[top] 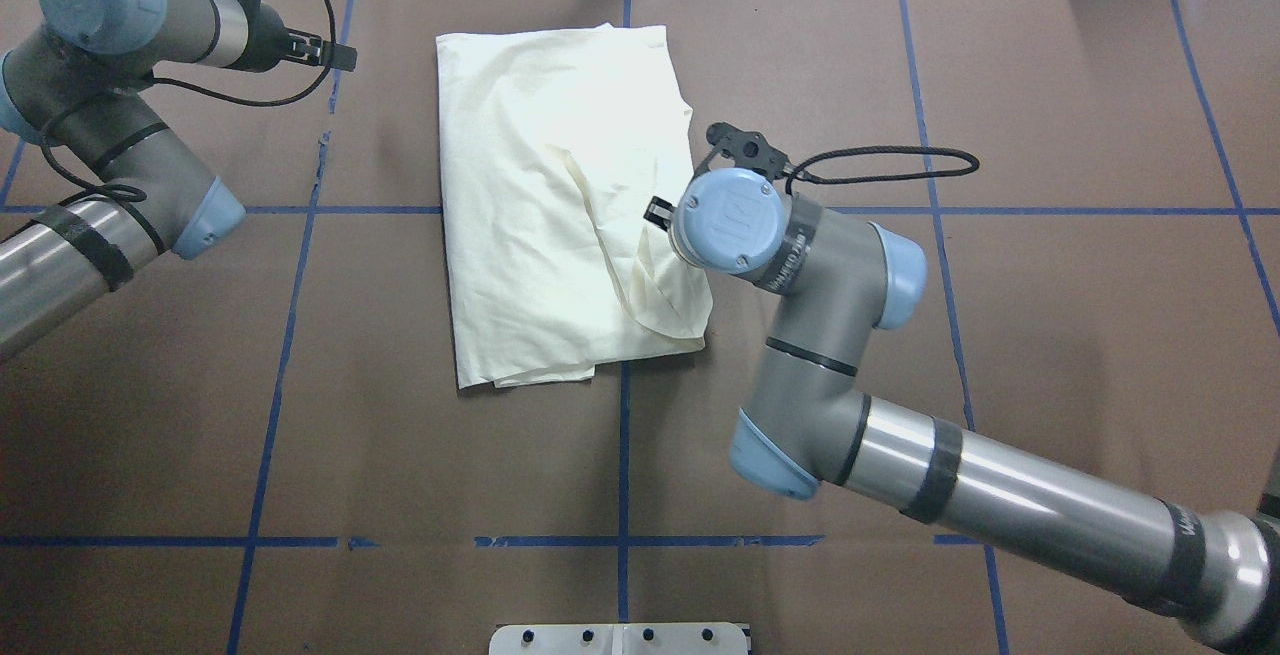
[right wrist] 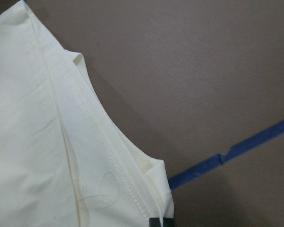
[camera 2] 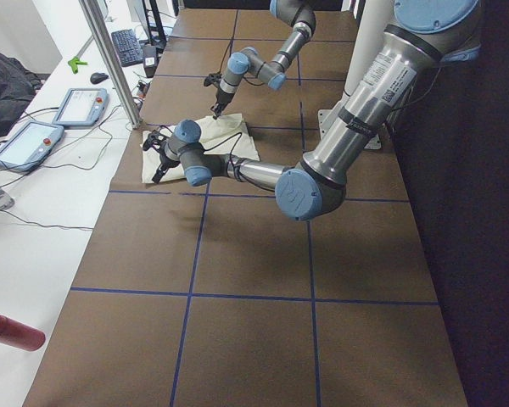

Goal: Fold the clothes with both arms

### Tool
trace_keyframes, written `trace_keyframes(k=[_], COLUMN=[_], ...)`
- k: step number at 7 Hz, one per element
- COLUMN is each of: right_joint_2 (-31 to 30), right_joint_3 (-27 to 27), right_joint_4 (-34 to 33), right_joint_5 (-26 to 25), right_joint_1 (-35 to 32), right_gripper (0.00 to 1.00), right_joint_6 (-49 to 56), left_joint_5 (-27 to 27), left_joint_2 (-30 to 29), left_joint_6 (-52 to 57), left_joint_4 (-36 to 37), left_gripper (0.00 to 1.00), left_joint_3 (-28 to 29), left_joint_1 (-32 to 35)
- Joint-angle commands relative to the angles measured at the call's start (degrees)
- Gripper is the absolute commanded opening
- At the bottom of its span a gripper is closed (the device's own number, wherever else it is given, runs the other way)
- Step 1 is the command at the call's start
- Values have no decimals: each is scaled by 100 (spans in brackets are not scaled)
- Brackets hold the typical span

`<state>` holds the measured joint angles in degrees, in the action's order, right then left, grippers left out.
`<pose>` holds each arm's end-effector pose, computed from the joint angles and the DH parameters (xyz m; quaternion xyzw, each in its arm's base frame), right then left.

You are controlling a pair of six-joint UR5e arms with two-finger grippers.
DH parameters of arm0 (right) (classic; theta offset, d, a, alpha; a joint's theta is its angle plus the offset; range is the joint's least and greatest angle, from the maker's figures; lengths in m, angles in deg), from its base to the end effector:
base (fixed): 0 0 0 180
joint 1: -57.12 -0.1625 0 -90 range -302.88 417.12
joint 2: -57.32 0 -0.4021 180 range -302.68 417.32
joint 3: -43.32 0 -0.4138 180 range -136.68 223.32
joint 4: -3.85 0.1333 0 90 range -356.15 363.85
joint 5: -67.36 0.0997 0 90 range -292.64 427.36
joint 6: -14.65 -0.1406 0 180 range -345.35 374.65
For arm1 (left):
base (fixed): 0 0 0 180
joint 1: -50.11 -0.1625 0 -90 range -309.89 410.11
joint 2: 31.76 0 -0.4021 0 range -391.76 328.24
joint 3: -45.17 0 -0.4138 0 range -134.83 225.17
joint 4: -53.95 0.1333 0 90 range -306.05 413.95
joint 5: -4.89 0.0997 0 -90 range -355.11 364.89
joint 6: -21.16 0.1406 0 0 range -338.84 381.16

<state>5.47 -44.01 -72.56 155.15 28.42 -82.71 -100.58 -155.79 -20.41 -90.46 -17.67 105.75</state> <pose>-0.5972 -0.4851 0.2553 0.0941 -0.4047 0.2891 0.8624 0.3739 -0.7166 0.4239 0.3269 0.4020 0.0149 0.8552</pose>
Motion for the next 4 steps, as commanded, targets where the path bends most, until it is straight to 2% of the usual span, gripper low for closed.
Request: trace_keyframes(k=[1, 2, 3, 4], right_joint_2=[-945, -1123, -1099, -1055], right_joint_3=[-959, -1145, -1286, -1366], right_joint_4=[-23, -49, -232, -373], right_joint_5=[-269, -210, -131, -17], right_joint_1=[293, 294, 294, 268], right_gripper=[0, 96, 100, 100], right_joint_6=[-38, 41, 250, 948], left_joint_5=[0, 0, 0, 0], left_joint_2=[2, 2, 10, 10], left_joint_6=[0, 0, 0, -9], left_joint_4=[-8, -8, -34, -34], left_gripper=[100, 100, 100, 100], left_joint_3=[-9, -9, -35, -61], left_joint_1=[-17, -26, -35, -44])
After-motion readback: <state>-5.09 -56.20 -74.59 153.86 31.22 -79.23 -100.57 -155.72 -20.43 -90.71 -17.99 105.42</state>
